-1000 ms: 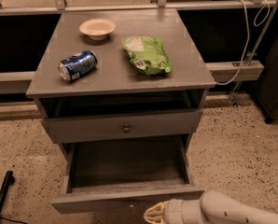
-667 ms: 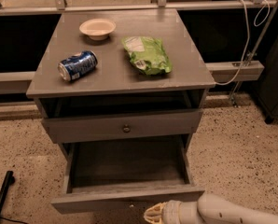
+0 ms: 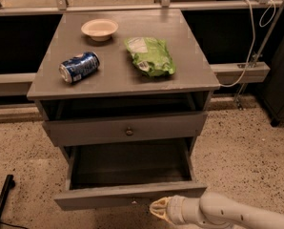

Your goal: Close middle drawer

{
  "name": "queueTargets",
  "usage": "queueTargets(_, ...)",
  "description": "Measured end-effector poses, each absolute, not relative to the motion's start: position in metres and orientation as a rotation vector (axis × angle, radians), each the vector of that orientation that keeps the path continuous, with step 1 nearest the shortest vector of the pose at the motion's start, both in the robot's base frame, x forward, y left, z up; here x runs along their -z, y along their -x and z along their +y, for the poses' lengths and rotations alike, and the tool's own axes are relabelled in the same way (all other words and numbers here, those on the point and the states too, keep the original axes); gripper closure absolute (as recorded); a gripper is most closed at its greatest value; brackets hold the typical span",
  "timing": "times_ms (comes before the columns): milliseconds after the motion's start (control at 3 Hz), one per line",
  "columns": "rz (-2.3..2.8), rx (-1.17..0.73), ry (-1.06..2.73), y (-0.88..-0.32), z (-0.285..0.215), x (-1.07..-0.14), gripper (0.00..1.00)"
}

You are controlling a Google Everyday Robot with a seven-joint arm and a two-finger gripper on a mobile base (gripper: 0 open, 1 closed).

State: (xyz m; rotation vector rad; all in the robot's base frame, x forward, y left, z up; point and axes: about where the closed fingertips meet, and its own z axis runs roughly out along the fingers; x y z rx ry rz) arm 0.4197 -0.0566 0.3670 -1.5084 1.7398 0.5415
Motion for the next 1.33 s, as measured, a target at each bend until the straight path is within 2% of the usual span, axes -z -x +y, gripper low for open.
queueTargets(667,1.606,-0.396,1.452,-0.472,-0.060,-0.369,1.00)
queueTargets(1333,1.513,-0.279,1.433,-0.549,-0.044,-0.376,1.00)
